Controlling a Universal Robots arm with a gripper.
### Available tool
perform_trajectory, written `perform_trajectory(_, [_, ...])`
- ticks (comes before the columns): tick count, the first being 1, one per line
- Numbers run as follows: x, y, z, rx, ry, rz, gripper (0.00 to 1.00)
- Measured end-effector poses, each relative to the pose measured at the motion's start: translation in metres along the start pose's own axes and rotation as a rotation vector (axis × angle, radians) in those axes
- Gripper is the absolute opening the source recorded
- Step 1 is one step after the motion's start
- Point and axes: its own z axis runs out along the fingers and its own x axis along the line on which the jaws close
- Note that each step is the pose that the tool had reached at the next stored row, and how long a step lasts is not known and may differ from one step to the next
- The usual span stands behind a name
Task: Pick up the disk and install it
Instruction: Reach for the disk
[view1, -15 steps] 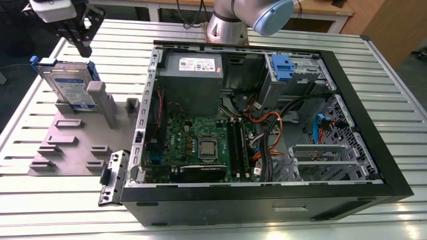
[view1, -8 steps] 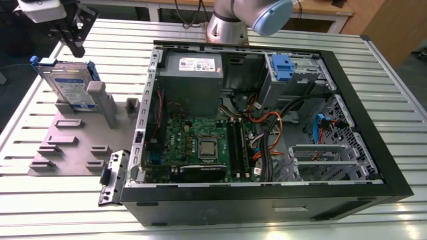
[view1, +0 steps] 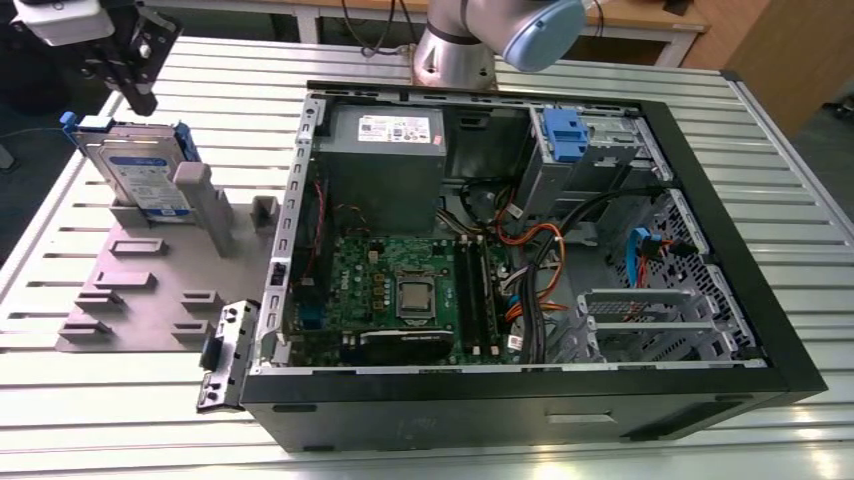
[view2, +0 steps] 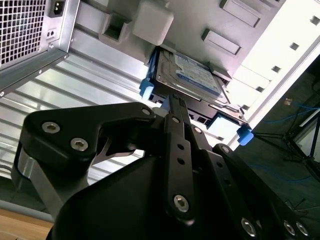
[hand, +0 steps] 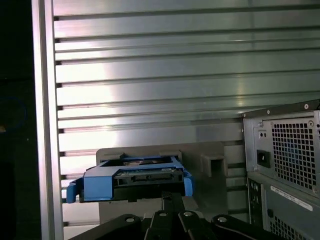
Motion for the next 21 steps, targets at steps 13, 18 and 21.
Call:
perform_trajectory(13, [0.0155,-0.0005,0.0048,0.0000,0.0006,0.000,0.11])
perform_trajectory(18, [0.0218,-0.0010,0.0065,0.0001,0.0008,0.000,0.11])
perform_trajectory(21, [0.0240,-0.0012,0.0084,0.0001,0.0018,0.000,0.11])
